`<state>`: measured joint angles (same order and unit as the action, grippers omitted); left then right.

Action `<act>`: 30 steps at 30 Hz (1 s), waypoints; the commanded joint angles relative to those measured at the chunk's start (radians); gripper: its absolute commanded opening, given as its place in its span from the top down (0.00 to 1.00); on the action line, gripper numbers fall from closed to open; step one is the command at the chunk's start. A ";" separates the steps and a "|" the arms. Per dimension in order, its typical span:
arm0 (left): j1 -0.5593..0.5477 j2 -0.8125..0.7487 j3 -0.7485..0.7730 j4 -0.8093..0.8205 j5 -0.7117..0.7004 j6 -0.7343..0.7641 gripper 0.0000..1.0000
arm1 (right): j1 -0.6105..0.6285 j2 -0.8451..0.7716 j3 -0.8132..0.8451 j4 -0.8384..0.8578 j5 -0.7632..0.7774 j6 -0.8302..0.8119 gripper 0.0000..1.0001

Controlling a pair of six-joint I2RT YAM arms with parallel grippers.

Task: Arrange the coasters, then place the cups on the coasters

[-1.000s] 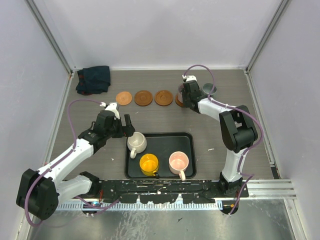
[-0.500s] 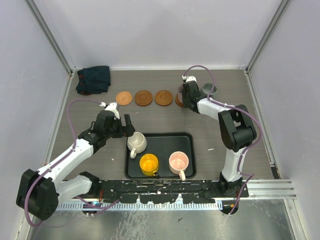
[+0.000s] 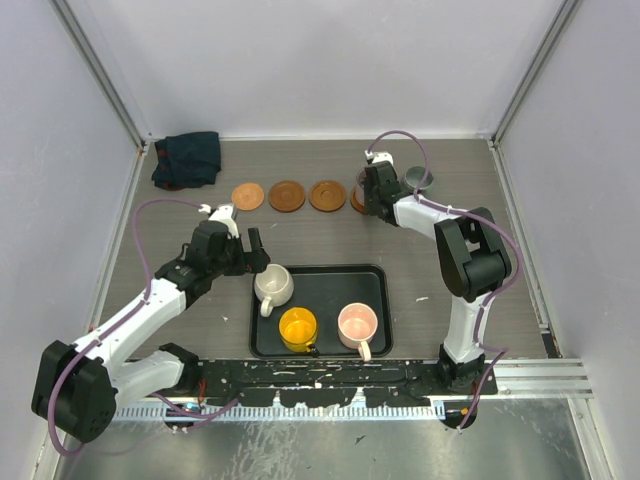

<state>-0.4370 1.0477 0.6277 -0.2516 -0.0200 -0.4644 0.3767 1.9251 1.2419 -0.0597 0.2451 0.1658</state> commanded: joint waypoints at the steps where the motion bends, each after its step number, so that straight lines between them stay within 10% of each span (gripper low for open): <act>1: 0.006 -0.024 0.008 0.034 0.013 -0.009 0.05 | 0.003 -0.021 0.059 0.095 0.007 0.022 0.96; 10: 0.006 -0.032 0.000 0.034 0.015 -0.013 0.05 | 0.019 -0.033 0.039 0.078 0.034 0.015 0.55; 30: 0.007 -0.080 -0.021 0.017 0.015 -0.035 0.05 | 0.064 -0.109 -0.057 0.066 0.070 0.050 0.48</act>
<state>-0.4370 1.0027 0.6102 -0.2554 -0.0174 -0.4866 0.4313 1.8893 1.1927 -0.0338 0.2848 0.1951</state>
